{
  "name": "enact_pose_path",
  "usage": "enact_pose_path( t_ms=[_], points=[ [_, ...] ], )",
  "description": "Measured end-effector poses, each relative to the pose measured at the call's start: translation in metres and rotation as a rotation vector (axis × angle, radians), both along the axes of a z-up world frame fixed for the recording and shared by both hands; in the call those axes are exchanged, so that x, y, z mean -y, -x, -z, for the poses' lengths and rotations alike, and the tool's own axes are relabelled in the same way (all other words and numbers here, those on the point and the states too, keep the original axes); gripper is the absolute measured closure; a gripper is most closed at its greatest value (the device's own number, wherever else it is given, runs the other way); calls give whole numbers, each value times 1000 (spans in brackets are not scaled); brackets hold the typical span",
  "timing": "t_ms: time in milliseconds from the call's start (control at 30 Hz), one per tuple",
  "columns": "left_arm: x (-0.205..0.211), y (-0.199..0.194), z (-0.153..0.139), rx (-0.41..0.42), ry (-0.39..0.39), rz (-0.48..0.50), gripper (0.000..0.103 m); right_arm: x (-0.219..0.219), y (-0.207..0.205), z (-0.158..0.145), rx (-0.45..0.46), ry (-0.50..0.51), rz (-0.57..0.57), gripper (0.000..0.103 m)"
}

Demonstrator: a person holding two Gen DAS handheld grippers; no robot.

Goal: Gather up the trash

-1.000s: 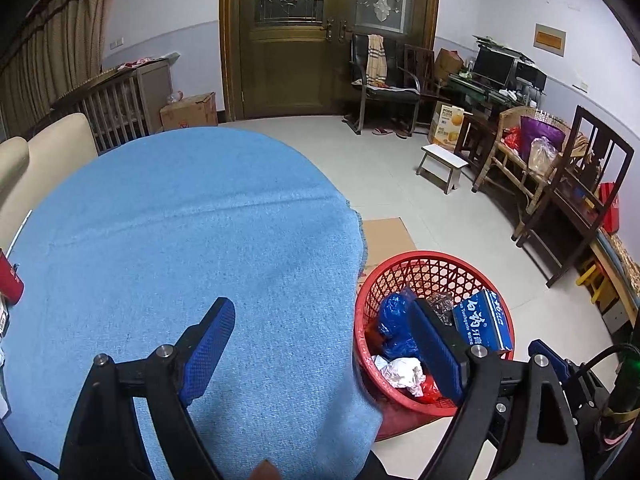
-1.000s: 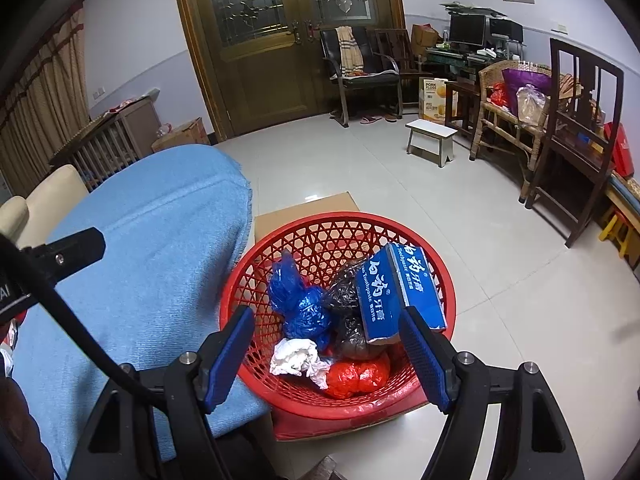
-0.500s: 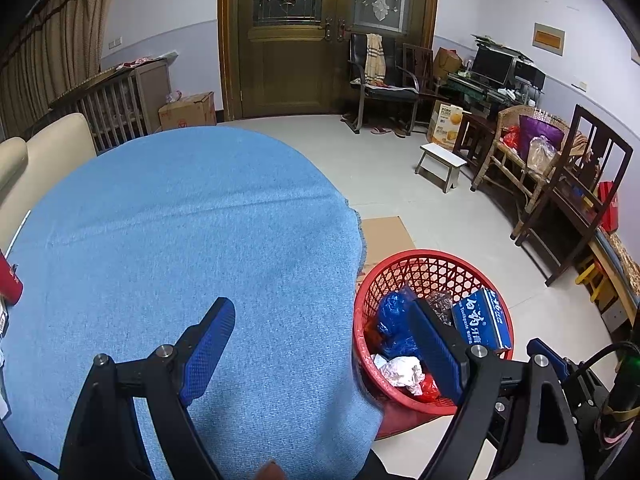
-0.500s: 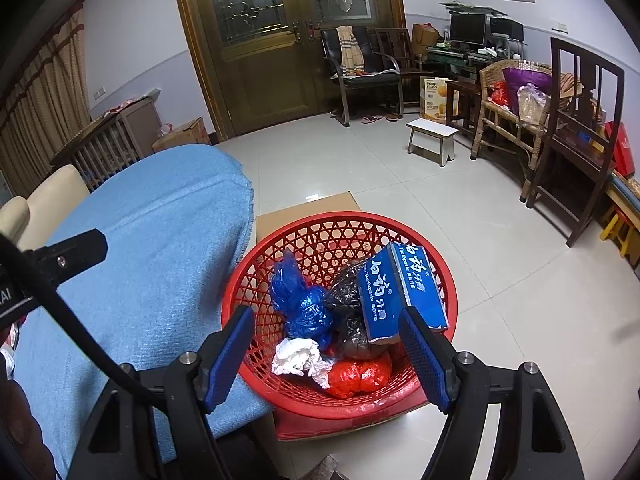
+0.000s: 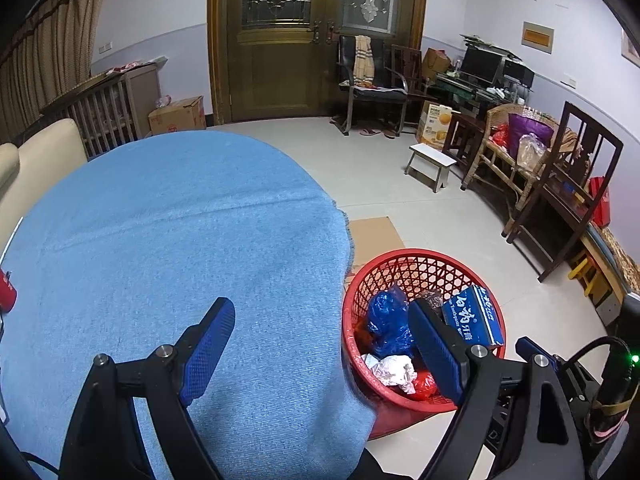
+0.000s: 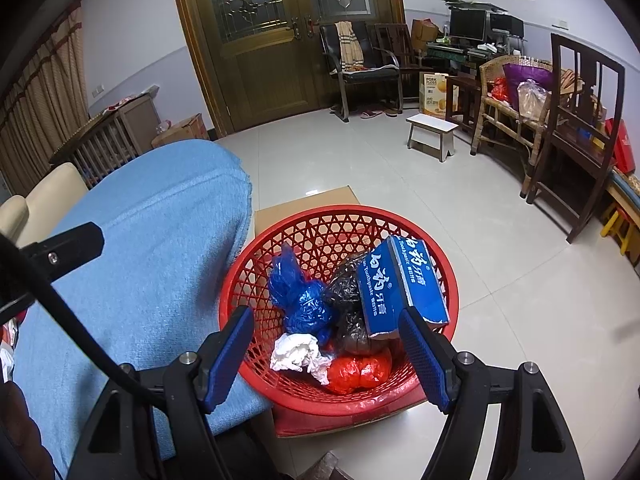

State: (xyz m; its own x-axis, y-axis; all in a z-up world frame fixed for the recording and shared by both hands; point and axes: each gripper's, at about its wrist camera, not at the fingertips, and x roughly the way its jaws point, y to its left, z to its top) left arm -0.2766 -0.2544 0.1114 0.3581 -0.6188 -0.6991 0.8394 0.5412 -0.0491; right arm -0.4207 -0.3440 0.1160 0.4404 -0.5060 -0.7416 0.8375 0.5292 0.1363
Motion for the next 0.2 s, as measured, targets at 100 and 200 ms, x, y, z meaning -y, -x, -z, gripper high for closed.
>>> enact_pose_path(
  t_ms=[100,200],
  points=[
    [0,2,-1,-10,9,13,15,-1,0,1,-1,-2,-1,25],
    [1,3,0,-10,2,18,15,-1,-1,1,-2,-5,-3,25]
  ],
)
